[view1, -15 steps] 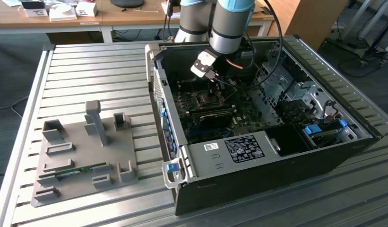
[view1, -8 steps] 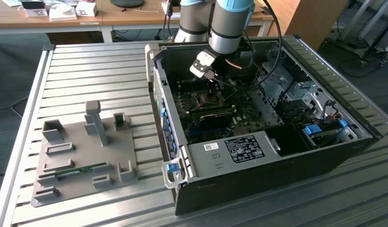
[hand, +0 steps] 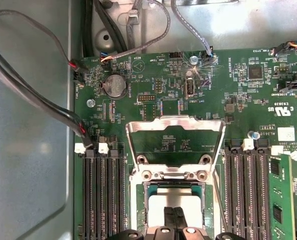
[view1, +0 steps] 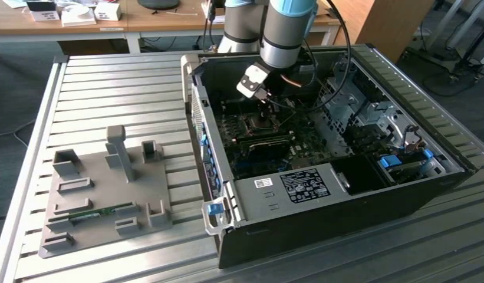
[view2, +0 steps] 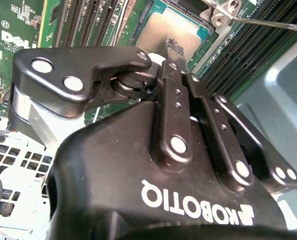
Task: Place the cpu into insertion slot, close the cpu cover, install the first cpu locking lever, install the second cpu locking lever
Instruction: 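Place the cpu into insertion slot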
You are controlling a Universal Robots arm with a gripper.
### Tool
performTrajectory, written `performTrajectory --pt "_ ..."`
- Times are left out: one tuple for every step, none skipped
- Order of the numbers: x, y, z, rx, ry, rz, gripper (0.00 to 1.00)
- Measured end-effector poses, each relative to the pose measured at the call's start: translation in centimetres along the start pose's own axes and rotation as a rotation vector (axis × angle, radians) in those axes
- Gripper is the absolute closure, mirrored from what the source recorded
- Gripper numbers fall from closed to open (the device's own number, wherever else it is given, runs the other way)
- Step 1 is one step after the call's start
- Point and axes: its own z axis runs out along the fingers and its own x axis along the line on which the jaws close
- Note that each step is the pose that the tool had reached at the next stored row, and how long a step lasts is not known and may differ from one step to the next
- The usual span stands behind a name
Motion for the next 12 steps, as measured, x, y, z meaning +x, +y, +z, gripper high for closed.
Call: performTrajectory --pt "-0.01 0.0 0.09 0.0 0.0 0.0 0.89" --pt "-0.01 0.0 0.16 0.0 0.0001 0.0 0.89" --pt "-0.01 -0.01 0.17 0.0001 -0.0001 0.0 0.89" --pt "-0.02 -0.01 0.17 0.0001 -0.0002 0.0 0.89" --pt "-0.01 -0.01 0.17 0.0001 -0.0002 0.0 0.89" --pt "-0.01 -0.01 0.2 0.0 0.0003 0.0 0.89" --pt "-0.01 -0.01 0.24 -0.0001 0.0009 0.0 0.89" --pt "-0.01 -0.01 0.28 -0.0001 0.0009 0.0 0.89" --pt "-0.02 -0.01 0.32 0.0 0.0009 0.0 0.89" --pt "-0.02 -0.01 0.35 0.0 0.0009 0.0 0.89" --pt "-0.03 -0.02 0.39 0.0 0.0008 0.0 0.89" --pt "-0.03 -0.02 0.42 0.0 0.0008 0.0 0.89"
